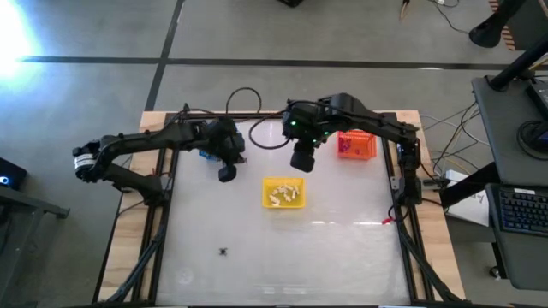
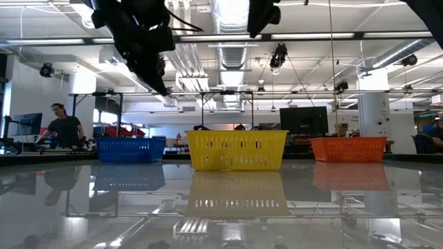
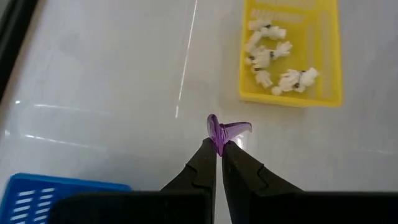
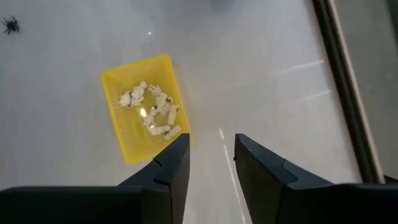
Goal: Sort Halloween decoration
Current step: Put the purple witch hat toy into the orange bin
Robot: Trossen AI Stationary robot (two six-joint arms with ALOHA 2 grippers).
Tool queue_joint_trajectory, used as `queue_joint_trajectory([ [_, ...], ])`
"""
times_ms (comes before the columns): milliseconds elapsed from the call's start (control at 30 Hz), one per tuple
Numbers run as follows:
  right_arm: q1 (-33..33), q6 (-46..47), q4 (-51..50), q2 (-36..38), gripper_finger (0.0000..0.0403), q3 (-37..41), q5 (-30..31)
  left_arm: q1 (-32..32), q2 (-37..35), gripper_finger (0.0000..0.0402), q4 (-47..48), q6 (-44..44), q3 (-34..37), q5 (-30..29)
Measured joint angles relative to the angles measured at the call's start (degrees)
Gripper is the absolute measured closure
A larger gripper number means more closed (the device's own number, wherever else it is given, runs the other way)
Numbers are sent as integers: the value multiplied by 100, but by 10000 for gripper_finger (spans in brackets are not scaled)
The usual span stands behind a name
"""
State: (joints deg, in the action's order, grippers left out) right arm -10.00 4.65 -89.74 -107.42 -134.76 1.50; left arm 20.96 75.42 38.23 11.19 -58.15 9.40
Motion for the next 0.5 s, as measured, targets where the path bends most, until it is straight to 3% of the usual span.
queue_joint_trajectory([
  [200, 74, 37, 677, -218, 259, 2, 2, 497, 0, 401, -242, 484, 2, 527],
  [500, 86, -864, 1385, -521, 243, 0, 0, 866, 131, 401, -612, 943, 4, 939],
])
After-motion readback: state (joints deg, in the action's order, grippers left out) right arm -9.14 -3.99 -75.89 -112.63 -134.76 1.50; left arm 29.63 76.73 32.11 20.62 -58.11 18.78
